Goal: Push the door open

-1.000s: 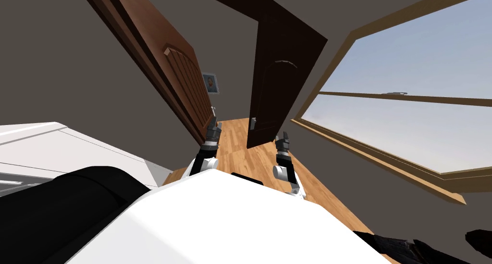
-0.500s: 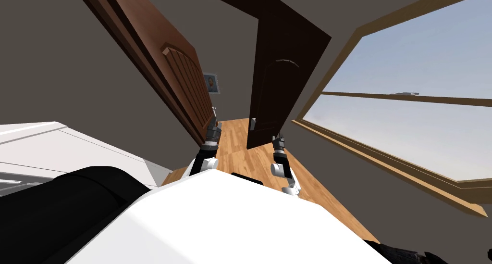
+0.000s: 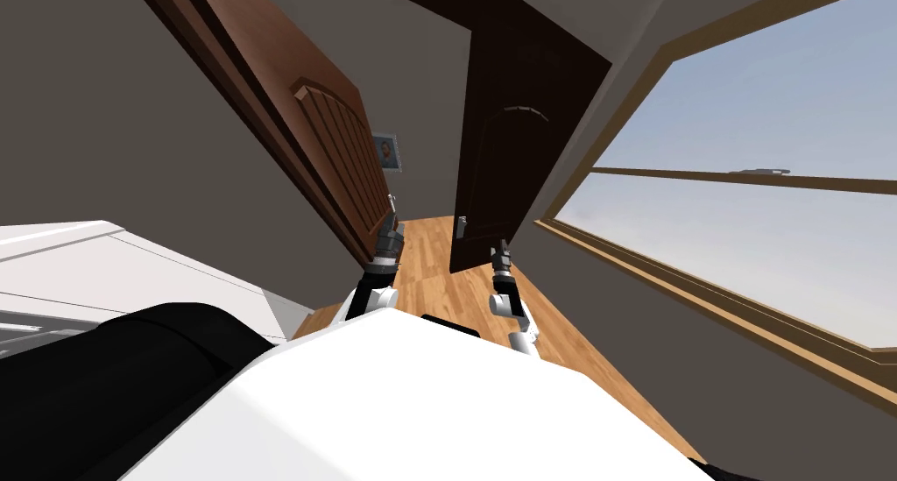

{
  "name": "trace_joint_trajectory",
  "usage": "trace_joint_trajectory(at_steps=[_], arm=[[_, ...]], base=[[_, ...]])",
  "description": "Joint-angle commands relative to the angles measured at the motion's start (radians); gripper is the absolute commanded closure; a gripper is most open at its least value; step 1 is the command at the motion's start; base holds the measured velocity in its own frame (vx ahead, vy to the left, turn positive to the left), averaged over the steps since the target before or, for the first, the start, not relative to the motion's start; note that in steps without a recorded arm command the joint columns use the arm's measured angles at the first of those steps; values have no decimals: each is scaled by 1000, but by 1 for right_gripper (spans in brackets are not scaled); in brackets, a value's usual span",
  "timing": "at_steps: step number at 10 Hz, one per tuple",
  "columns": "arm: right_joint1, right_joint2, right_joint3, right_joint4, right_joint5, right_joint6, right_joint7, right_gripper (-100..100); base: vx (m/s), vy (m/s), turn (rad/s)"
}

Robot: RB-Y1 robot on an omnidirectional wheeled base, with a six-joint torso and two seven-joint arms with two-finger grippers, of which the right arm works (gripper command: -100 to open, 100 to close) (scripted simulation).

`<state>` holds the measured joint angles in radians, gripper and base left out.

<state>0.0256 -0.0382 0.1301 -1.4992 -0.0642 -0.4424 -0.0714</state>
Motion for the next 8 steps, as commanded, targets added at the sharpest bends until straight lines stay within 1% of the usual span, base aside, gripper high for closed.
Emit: trace_joint_trajectory(at_steps=[1,2,3,4,5,8], arm=[[-38,-3,11,50,1,2,-3,-100],[-66,-2,19,89,3,0,-3,-100],[-66,-2,19,108,3,0,-3,-100],[-93,-1,26,139,4,-1,-4,-100],[-93,-1,26,152,4,-1,-4,-100],[-173,4,48,264,7,-6,-6,-100]], base=[[82,-41,64],[83,-54,75],[62,-43,30],[64,-44,41],[44,-33,26],[66,-49,62]])
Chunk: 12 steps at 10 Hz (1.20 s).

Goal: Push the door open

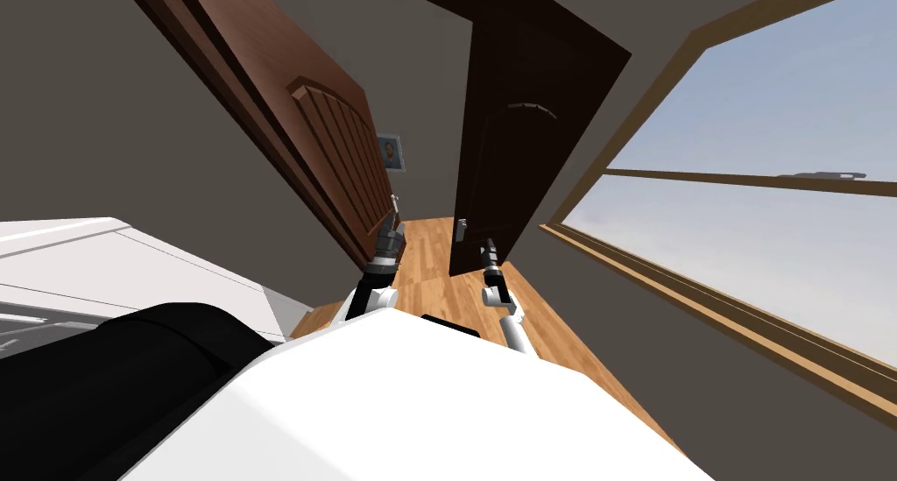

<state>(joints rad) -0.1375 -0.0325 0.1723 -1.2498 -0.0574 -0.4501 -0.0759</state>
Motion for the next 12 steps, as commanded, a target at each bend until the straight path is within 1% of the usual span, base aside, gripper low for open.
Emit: trace_joint_trajectory(at_steps=[1,2,3,4,5,6,7,8,10,11,12], arm=[[-10,-2,6,33,1,2,-2,-100],[-37,0,14,58,2,0,-3,-100],[-37,0,14,76,2,0,-3,-100],[-62,3,20,110,3,-1,-3,-100],[-62,3,20,117,3,-1,-3,-100],[-87,6,27,158,4,-2,-4,-100],[-112,10,34,186,5,-4,-5,-100],[-112,10,34,198,5,-4,-5,-100],[-158,17,47,259,7,-6,-6,-100],[-158,17,47,272,7,-6,-6,-100],[-180,22,53,306,8,-8,-7,-100]], base=[[58,-45,27],[53,-43,29],[44,-28,26],[41,-29,46],[37,-24,20],[38,-28,30],[78,-50,64],[68,-37,33],[57,-54,45],[54,-40,27],[51,-24,30]])
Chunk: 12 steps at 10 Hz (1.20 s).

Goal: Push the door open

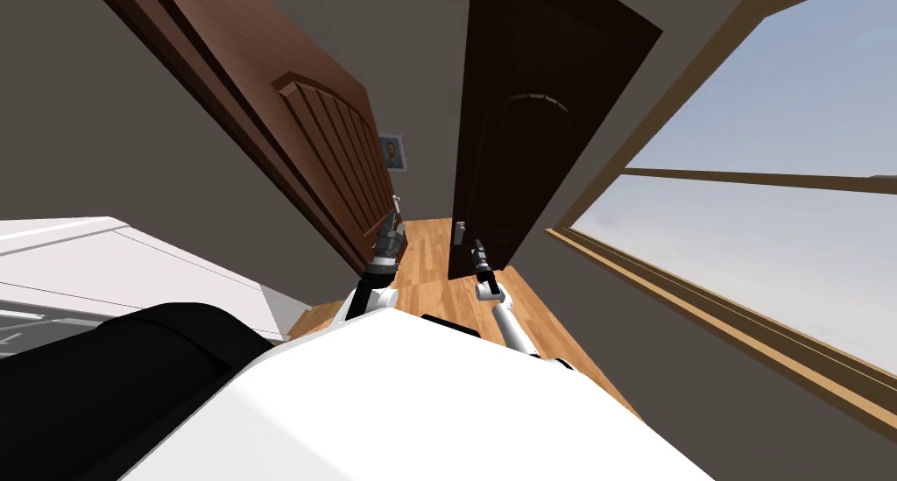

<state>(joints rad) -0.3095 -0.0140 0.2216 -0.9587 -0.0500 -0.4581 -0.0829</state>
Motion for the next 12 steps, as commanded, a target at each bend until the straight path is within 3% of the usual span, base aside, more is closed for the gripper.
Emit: trace_joint_trajectory(at_steps=[1,2,8,9,12], arm=[[-29,7,9,50,2,-1,0,-100],[-29,7,9,52,2,-1,0,-100],[-133,34,38,219,7,-7,-3,-100],[-133,34,38,220,7,-7,-3,-100],[-177,51,50,291,9,-9,-4,-100]], base=[[66,-40,47],[44,-37,27],[63,-45,42],[38,-30,14],[53,-31,35]])
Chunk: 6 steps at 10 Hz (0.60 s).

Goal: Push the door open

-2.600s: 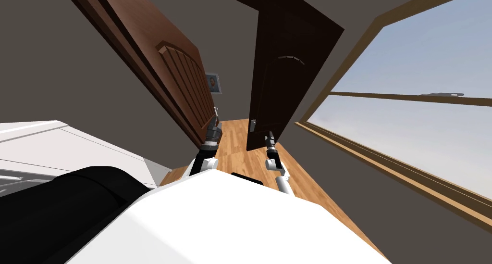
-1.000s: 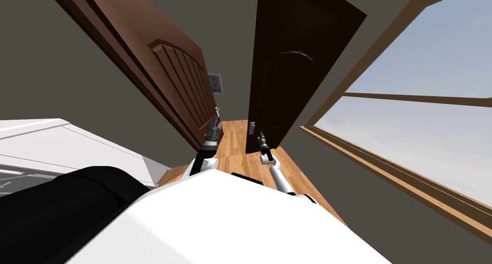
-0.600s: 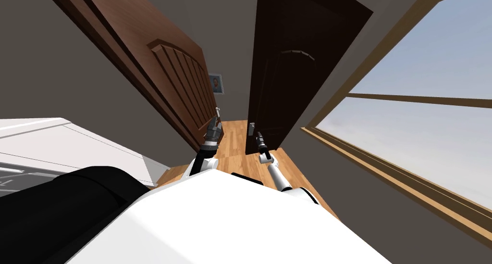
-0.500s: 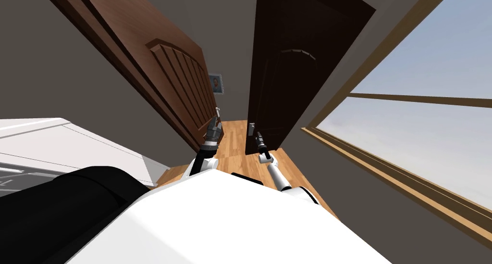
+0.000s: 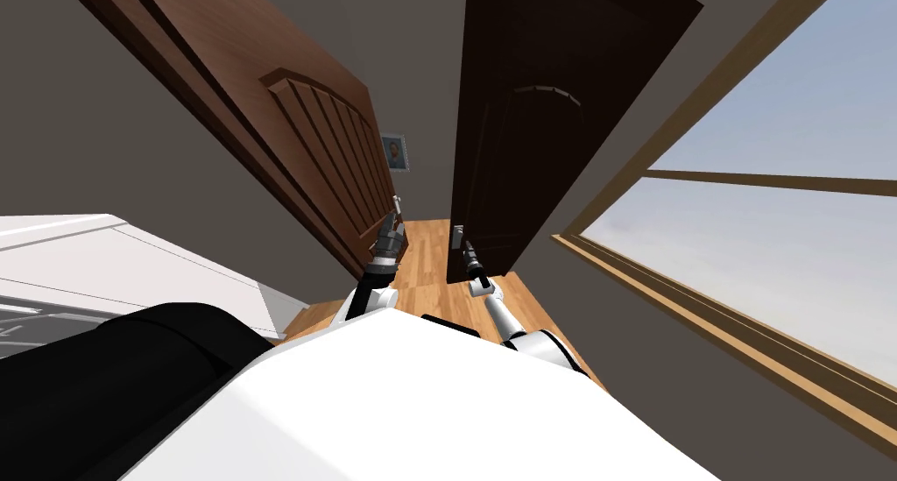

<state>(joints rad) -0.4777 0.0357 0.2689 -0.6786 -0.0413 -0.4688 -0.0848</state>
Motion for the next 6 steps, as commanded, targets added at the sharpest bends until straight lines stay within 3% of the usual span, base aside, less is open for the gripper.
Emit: trace_joint_trajectory(at_steps=[1,2,3,6], arm=[[0,0,0,0,0,0,0,-100],[-1,-30,-2,3,-1,-1,1,-100],[-1,-43,-4,4,-1,-2,2,-100],[-1,-58,-7,6,-2,-3,3,-100]], base=[[23,-19,9],[90,14,23],[163,77,28],[133,61,13]])
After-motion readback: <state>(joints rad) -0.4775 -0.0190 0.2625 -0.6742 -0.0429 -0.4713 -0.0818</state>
